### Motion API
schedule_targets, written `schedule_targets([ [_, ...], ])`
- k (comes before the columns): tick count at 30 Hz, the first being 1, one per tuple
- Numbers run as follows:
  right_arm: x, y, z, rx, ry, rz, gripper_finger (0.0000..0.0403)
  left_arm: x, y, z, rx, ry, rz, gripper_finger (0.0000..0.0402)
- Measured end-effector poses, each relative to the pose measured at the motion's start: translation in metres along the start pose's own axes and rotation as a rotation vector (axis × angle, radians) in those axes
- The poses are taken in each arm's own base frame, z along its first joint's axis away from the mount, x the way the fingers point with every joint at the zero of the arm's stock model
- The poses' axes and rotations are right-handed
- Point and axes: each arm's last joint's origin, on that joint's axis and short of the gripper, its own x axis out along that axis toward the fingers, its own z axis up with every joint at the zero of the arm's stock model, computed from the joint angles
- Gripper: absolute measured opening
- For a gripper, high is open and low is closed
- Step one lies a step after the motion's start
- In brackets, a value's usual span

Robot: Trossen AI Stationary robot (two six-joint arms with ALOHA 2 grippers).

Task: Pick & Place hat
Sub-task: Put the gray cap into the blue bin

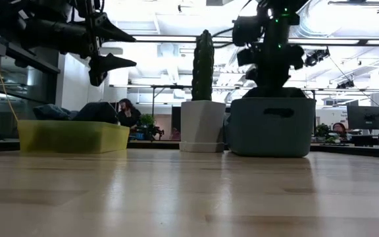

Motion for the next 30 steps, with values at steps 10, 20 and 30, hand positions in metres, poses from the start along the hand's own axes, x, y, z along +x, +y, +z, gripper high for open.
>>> schedule_targets([
  [10, -0.026, 0.002, 0.013, 0.022, -0.059, 0.035, 0.0165, -0.019, -0.007, 0.002, 0.006, -0.013, 0.024, 0.0225],
  [20, -0.027, 0.010, 0.032, -0.041, -0.133, -0.117, 0.0165, -0.032, -0.009, -0.001, 0.011, 0.002, 0.063, 0.0225],
  [30, -0.004, 0.021, 0.034, -0.182, -0.097, -0.222, 0.0165, -0.045, -0.012, -0.002, 0.025, -0.001, 0.078, 0.0225],
])
